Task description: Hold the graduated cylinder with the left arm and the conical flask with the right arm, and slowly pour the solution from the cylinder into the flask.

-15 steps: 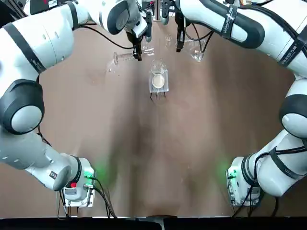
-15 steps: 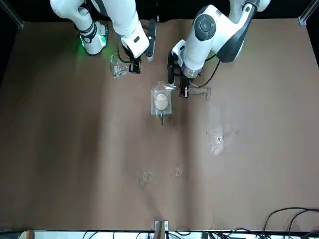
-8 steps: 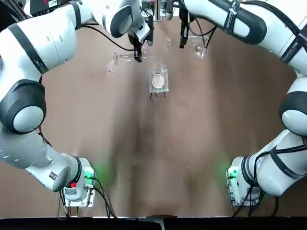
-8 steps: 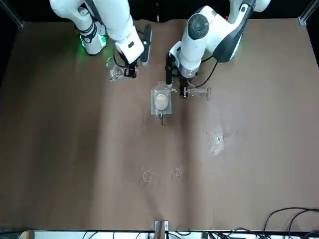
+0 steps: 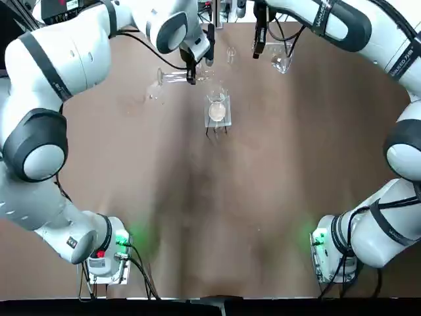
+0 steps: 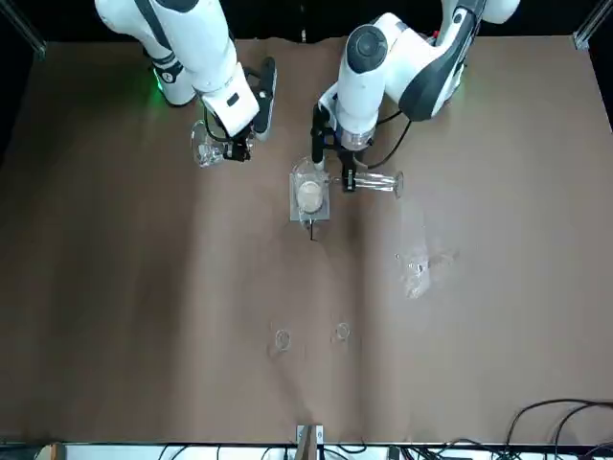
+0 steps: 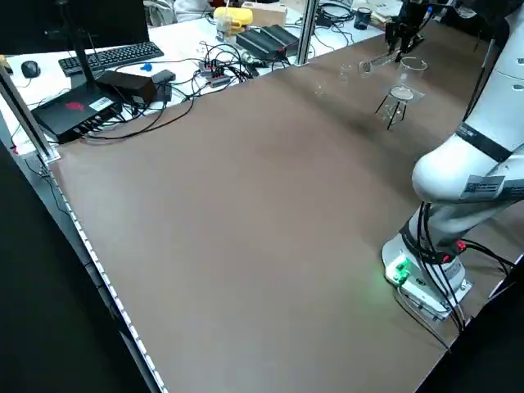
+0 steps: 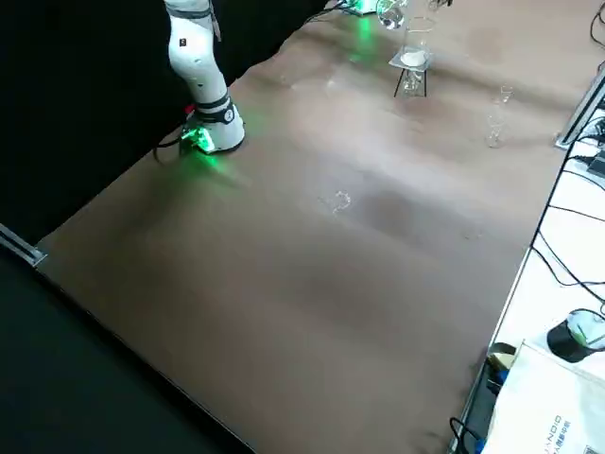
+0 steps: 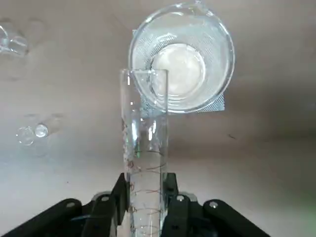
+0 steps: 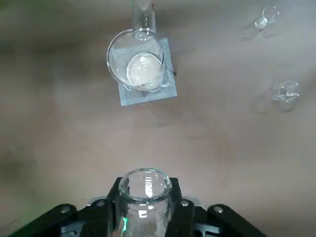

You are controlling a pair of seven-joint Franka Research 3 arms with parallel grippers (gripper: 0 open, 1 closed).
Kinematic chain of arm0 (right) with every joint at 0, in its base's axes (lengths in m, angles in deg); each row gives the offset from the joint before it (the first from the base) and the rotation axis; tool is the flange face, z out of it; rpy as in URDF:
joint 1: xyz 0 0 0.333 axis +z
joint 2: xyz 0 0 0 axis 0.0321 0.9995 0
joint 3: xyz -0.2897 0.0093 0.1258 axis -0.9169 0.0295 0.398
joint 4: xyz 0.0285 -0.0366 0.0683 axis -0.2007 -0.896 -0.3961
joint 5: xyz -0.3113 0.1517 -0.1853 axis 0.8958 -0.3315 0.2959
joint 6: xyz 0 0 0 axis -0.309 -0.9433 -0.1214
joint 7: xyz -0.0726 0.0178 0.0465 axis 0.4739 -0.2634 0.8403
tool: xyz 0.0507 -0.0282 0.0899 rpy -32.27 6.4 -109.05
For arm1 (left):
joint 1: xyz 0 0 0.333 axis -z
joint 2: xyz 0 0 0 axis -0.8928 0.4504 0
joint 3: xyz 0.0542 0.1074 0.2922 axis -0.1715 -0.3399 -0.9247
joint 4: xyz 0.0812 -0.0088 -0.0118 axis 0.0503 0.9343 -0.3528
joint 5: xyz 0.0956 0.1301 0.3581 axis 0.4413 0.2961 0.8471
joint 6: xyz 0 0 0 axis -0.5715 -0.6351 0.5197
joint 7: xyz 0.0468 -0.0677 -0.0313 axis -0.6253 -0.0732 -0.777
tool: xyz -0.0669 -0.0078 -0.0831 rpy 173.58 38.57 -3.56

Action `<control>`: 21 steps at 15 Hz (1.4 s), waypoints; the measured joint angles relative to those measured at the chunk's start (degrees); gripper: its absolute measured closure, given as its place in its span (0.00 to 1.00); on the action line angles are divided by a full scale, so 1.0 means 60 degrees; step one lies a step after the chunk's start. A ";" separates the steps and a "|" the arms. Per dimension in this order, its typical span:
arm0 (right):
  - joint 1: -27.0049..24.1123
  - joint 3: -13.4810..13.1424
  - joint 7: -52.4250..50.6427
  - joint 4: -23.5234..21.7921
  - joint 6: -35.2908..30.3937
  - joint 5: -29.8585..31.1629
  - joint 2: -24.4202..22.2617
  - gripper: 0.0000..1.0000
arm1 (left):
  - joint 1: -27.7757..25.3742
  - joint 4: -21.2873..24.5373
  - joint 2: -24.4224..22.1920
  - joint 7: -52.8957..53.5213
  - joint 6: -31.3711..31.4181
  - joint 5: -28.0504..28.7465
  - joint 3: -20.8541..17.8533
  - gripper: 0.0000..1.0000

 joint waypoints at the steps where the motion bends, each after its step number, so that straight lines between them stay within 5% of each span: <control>1: 0.0000 0.0001 0.0000 0.0000 -0.0001 -0.0002 -0.0001 0.61 | 0.0045 0.0000 0.0018 -0.0017 -0.0060 0.0090 0.0000 0.66; 21: 0.0000 0.0035 -0.0001 0.0012 -0.0003 -0.0013 -0.0002 0.61 | 0.0483 -0.0109 0.0027 -0.0064 -0.0958 0.0956 0.0195 0.66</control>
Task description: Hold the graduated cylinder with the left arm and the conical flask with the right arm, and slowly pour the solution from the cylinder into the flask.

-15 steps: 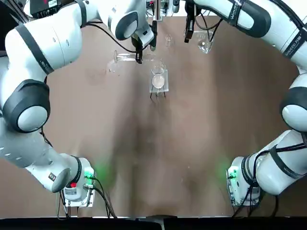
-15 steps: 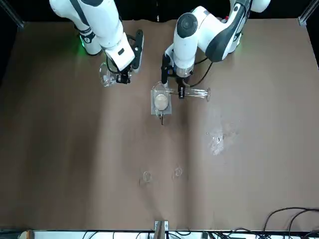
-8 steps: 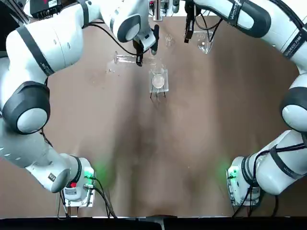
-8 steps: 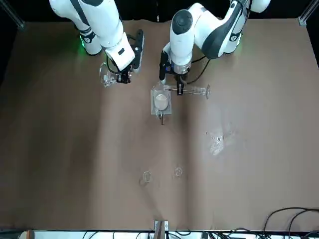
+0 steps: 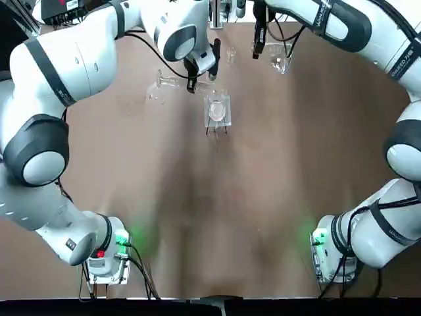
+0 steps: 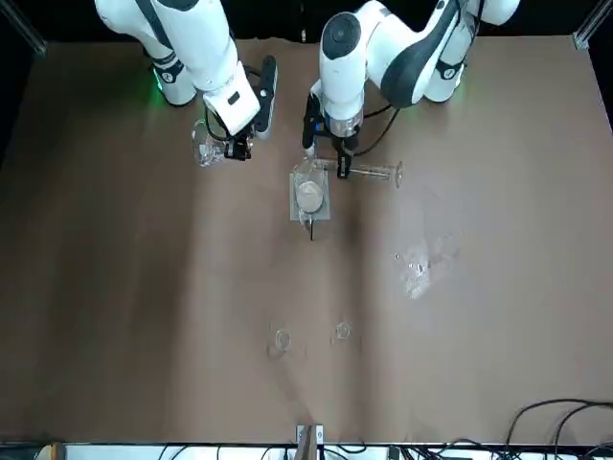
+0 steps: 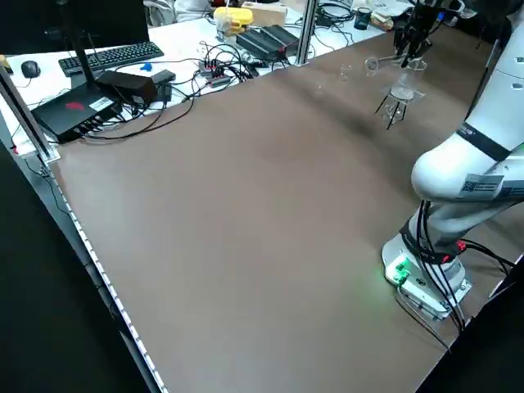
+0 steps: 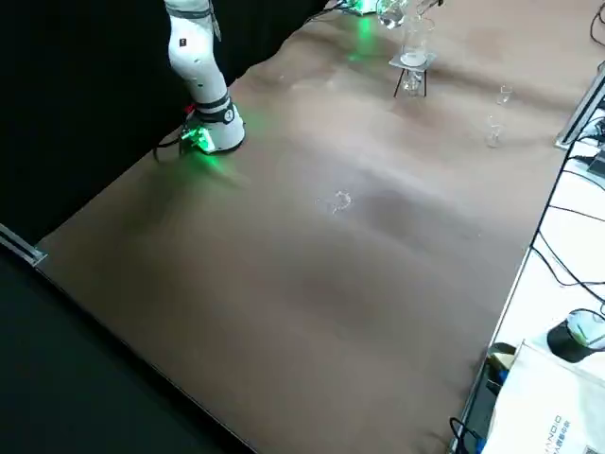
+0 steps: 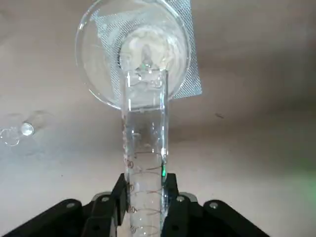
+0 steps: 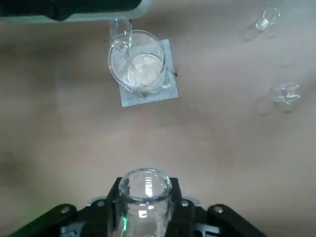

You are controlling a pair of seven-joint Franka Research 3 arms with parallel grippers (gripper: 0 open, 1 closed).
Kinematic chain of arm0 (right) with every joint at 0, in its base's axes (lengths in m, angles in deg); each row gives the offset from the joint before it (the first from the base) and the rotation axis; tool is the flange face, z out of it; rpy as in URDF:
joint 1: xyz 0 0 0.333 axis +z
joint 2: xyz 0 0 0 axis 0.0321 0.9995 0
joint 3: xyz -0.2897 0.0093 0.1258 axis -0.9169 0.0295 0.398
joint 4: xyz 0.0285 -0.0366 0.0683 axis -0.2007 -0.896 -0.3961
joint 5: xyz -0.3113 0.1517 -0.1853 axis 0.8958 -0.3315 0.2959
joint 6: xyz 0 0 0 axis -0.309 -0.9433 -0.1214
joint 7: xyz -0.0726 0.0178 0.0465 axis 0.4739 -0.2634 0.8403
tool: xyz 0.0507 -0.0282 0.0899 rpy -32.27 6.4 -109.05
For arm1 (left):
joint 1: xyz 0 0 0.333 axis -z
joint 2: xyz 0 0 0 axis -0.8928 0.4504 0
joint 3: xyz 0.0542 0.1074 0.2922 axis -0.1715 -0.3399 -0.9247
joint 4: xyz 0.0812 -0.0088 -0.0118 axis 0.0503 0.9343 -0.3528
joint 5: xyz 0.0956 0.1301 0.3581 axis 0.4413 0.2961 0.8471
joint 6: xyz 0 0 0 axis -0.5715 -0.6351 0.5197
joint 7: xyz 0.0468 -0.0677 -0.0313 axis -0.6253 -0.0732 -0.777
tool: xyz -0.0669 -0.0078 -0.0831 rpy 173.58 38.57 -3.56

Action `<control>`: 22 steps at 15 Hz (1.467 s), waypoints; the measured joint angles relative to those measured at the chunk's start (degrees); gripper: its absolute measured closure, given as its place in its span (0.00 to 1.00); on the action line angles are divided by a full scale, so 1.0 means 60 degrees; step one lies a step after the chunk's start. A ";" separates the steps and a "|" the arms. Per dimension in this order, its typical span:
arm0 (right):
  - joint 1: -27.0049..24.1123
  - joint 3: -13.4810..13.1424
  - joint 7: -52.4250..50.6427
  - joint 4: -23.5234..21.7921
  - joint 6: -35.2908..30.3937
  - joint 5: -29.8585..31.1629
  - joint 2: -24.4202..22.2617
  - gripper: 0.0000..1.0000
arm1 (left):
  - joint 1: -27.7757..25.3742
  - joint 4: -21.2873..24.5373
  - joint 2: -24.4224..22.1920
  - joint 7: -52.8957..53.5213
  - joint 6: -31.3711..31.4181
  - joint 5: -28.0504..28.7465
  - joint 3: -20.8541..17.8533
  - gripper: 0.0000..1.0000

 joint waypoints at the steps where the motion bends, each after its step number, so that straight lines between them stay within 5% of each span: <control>1: 0.0000 0.0000 0.0000 0.0000 0.0000 0.0000 0.0000 0.61 | 0.0037 -0.0042 -0.0002 -0.0009 -0.0081 0.0055 0.0001 0.66; 22: 0.0002 0.0028 0.0002 0.0003 0.0001 -0.0005 0.0000 0.61 | 0.0299 -0.0551 0.0020 -0.0012 -0.0822 0.0961 0.0007 0.66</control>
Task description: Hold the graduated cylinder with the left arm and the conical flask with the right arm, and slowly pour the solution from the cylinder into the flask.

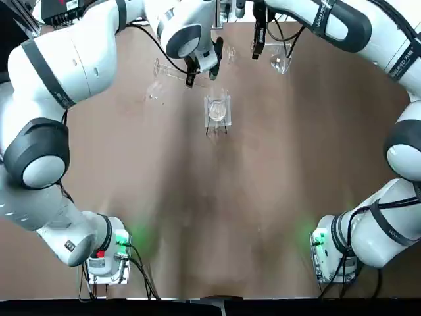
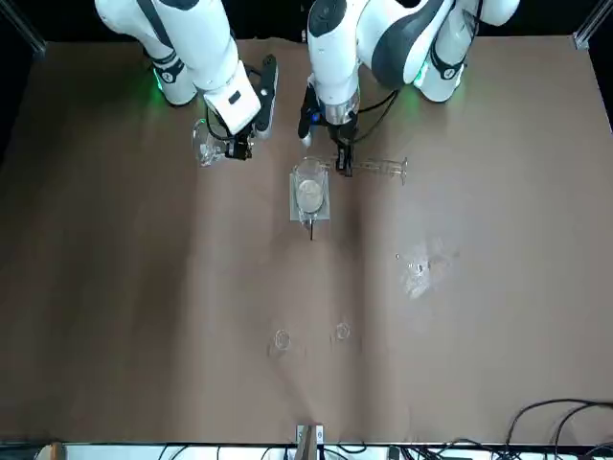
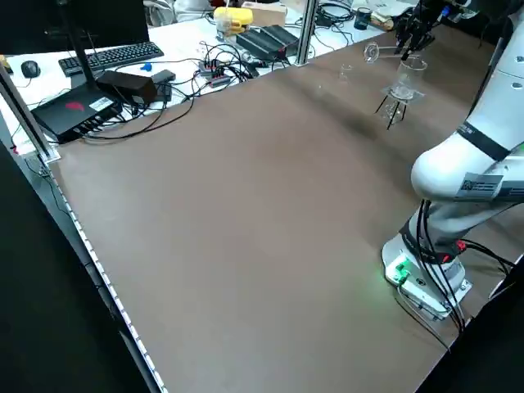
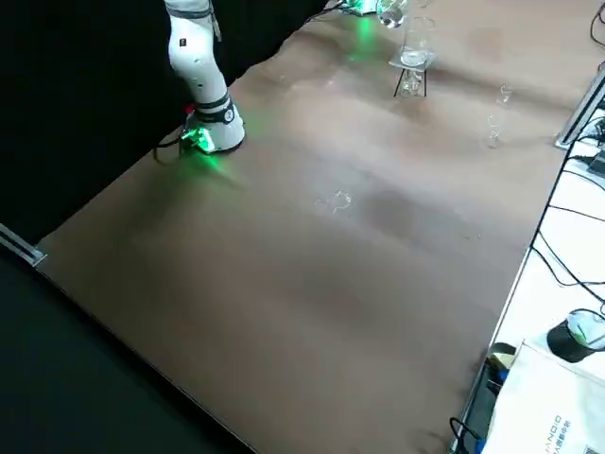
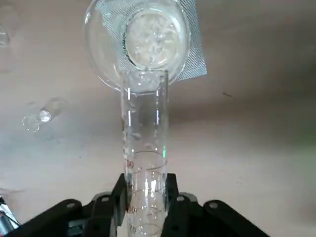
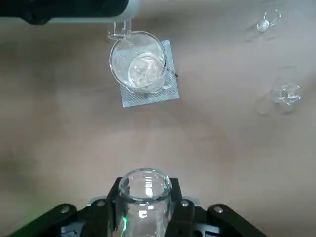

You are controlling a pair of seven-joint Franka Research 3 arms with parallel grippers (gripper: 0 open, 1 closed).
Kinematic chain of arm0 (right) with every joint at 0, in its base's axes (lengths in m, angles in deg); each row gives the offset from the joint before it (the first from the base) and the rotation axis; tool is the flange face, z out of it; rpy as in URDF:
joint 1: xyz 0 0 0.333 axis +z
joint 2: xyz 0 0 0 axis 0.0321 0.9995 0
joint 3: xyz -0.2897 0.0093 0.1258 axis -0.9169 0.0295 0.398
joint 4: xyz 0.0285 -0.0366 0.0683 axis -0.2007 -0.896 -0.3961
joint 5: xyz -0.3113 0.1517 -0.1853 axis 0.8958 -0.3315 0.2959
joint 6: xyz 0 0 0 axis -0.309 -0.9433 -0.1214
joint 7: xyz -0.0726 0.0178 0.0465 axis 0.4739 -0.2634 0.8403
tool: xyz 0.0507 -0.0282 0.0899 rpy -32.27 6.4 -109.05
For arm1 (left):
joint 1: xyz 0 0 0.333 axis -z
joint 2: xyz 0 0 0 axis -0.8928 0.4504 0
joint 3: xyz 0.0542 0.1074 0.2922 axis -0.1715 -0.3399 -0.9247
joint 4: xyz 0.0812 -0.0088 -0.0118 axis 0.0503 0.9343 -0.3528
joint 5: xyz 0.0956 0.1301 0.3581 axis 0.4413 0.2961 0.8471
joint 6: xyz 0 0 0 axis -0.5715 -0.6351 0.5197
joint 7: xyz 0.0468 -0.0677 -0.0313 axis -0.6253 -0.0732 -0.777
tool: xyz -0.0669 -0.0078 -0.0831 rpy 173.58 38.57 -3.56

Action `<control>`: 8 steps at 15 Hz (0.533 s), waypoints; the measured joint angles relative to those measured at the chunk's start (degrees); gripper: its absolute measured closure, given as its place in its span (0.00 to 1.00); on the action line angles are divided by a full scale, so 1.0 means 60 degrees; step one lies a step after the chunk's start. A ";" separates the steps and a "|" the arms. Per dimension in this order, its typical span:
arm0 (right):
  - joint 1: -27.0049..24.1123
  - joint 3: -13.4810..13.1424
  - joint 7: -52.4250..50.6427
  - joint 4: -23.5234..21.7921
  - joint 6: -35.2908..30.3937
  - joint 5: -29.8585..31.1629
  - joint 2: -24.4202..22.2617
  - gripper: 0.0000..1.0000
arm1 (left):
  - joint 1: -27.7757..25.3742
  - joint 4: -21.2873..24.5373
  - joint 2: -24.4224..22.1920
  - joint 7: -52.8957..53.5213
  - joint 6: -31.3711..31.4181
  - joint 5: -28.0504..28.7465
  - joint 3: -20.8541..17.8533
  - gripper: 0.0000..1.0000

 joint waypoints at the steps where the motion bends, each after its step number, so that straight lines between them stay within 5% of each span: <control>1: 0.0000 0.0002 0.0000 0.0000 0.0000 0.0000 0.0000 0.61 | 0.0000 -0.0002 0.0008 0.0000 0.0000 0.0000 0.0000 0.66; 8: 0.0002 0.0005 0.0000 0.0000 0.0000 0.0000 0.0000 0.61 | -0.0037 -0.0043 0.0144 -0.0062 -0.0001 -0.0065 -0.0005 0.66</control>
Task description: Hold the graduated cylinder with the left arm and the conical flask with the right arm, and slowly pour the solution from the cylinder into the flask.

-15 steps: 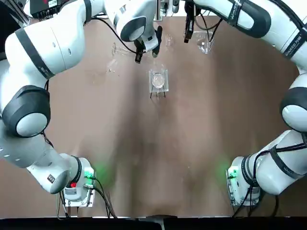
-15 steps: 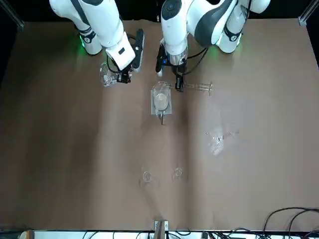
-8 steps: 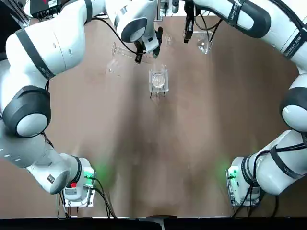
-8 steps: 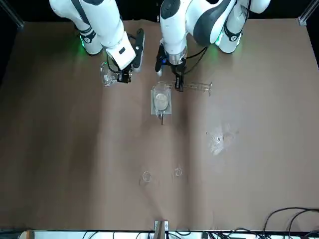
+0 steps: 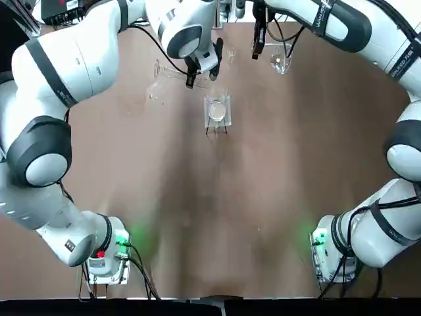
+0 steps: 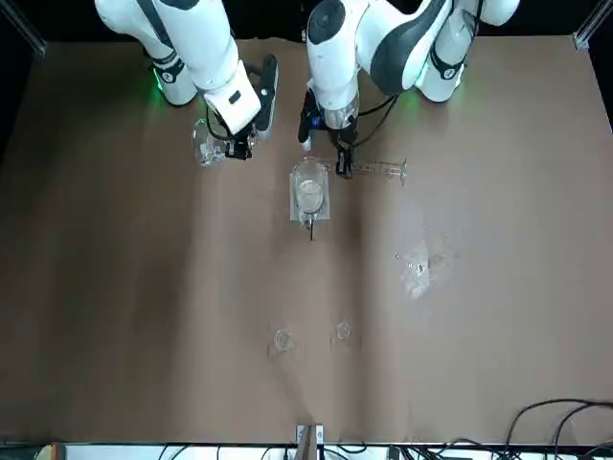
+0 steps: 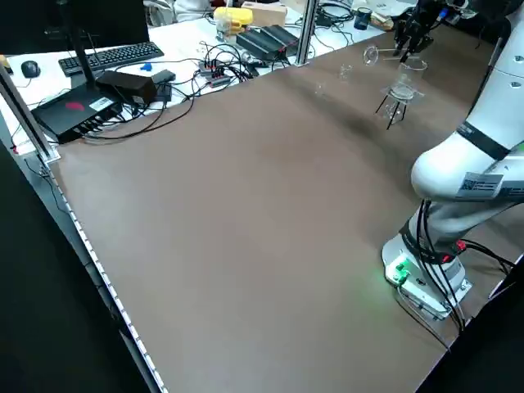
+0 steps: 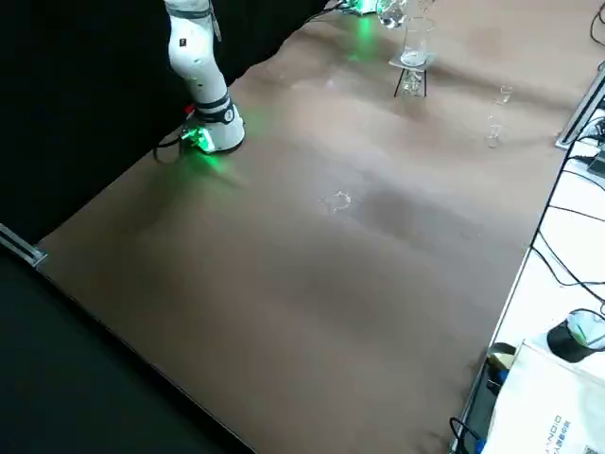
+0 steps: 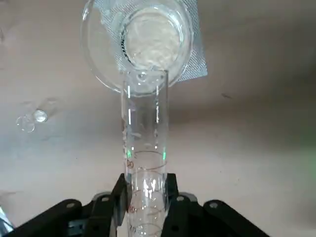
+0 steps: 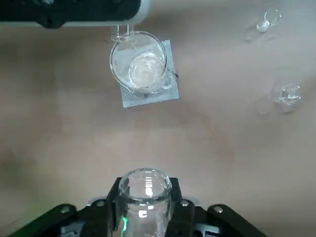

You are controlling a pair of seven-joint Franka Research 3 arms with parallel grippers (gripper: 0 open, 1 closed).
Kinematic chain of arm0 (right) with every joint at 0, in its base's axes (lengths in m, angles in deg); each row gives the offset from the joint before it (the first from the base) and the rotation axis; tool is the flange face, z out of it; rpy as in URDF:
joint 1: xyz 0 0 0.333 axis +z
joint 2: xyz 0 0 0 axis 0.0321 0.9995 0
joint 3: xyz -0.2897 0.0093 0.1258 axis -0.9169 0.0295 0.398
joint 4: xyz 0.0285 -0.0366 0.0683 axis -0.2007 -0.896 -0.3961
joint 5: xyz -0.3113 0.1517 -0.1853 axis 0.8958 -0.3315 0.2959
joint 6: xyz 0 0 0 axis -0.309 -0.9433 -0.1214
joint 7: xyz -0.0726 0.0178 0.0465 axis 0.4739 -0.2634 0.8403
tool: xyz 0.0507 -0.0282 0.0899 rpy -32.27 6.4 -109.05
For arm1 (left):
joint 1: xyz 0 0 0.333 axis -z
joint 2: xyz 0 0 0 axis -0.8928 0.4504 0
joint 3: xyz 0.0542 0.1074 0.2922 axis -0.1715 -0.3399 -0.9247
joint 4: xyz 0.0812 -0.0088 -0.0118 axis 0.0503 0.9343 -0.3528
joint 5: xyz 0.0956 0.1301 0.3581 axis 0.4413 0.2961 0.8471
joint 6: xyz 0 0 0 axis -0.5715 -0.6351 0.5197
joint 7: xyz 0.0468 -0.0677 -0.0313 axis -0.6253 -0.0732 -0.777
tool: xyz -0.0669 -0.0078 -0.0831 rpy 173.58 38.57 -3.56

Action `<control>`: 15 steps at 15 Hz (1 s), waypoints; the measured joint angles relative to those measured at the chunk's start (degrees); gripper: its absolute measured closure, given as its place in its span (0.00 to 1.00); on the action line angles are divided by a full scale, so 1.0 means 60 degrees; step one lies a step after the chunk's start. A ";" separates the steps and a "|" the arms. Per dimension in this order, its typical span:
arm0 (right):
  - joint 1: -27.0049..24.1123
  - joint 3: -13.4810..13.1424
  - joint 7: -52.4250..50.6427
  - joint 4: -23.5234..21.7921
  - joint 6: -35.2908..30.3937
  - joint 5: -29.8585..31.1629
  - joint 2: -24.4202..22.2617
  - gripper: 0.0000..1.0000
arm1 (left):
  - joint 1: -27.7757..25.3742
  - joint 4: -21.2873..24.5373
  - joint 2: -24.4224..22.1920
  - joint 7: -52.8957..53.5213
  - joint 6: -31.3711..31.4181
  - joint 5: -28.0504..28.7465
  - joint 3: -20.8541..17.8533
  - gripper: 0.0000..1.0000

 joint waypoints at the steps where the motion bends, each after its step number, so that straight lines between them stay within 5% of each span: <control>1: 0.0005 0.0005 0.0000 0.0000 0.0000 0.0000 0.0000 0.61 | -0.0040 -0.0015 0.0012 -0.0001 0.0001 -0.0215 -0.0004 0.66; 11: 0.0427 0.0054 0.0437 0.0000 0.0087 0.0017 0.0036 0.61 | -0.1386 -0.0344 0.0048 0.1019 0.1187 -0.3589 -0.0049 0.66; 15: 0.0776 0.0058 0.0781 -0.0001 0.0193 0.0314 0.0234 0.61 | -0.3034 -0.0426 0.0042 0.3181 0.1223 -0.6500 -0.0040 0.66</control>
